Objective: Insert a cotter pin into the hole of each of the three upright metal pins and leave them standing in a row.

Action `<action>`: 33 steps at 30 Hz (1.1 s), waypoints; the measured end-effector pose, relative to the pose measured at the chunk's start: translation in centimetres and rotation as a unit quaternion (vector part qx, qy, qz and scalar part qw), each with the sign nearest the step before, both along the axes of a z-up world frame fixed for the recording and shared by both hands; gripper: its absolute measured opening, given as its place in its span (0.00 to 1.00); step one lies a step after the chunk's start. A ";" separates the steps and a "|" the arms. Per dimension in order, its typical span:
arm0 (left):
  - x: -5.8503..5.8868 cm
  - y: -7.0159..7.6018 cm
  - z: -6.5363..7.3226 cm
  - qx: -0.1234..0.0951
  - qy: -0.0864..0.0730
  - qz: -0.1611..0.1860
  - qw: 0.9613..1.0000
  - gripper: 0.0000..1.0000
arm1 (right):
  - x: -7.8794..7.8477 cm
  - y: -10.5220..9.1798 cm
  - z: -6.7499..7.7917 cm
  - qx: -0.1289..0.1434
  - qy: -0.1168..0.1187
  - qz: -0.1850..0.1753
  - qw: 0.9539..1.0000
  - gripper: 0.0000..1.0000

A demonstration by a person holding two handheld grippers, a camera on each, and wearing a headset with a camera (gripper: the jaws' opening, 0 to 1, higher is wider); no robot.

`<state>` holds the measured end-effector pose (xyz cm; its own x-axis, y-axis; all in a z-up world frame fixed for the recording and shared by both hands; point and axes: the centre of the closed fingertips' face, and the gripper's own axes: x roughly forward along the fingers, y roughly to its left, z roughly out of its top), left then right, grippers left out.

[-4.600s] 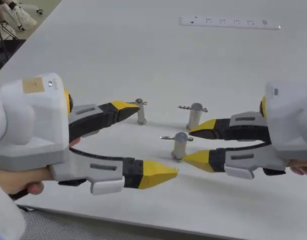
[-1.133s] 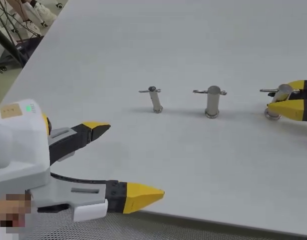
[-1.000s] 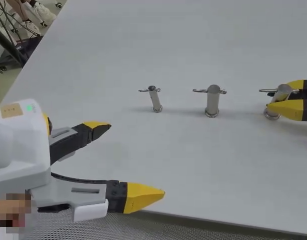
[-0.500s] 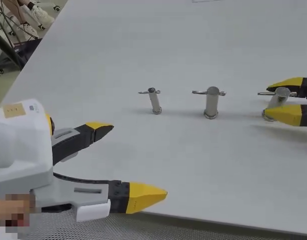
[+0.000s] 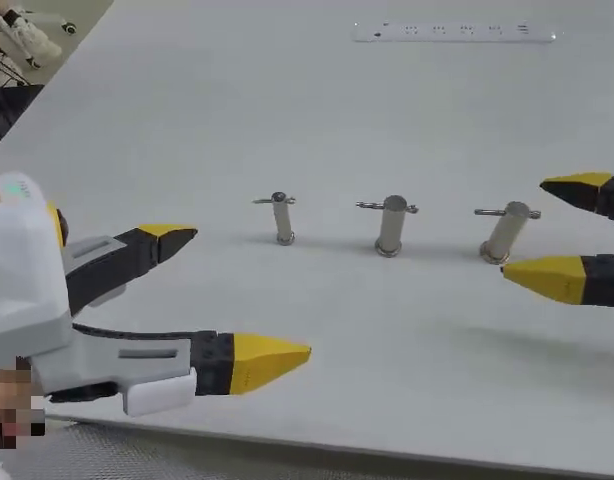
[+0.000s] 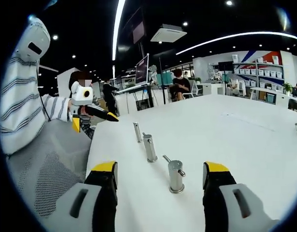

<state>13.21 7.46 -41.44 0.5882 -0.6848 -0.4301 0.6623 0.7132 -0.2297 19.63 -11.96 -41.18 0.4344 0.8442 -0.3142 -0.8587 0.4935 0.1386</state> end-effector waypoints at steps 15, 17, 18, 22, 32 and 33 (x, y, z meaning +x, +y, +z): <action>-0.1 1.1 0.5 -0.007 -0.007 -0.012 1.000 0.97 | -4.4 -3.0 1.6 -0.017 0.043 -0.131 0.990 0.85; 0.1 1.4 0.8 -0.009 -0.013 -0.006 1.000 0.96 | -4.7 -3.6 1.8 -0.024 0.048 -0.151 0.987 0.90; 0.1 1.5 0.9 -0.013 -0.011 -0.003 1.000 0.96 | -5.0 -3.7 1.9 -0.028 0.053 -0.153 0.986 0.90; -0.3 1.7 0.9 -0.011 0.010 -0.005 1.000 0.96 | -5.5 -3.9 2.4 -0.030 0.059 -0.164 0.984 0.90; -0.6 2.1 2.5 0.002 0.006 -0.014 1.000 0.97 | -6.4 -4.5 3.4 -0.061 0.066 -0.206 0.975 0.88; -0.7 2.1 2.6 0.001 0.006 -0.014 1.000 0.97 | -6.4 -4.6 3.5 -0.066 0.065 -0.210 0.973 0.88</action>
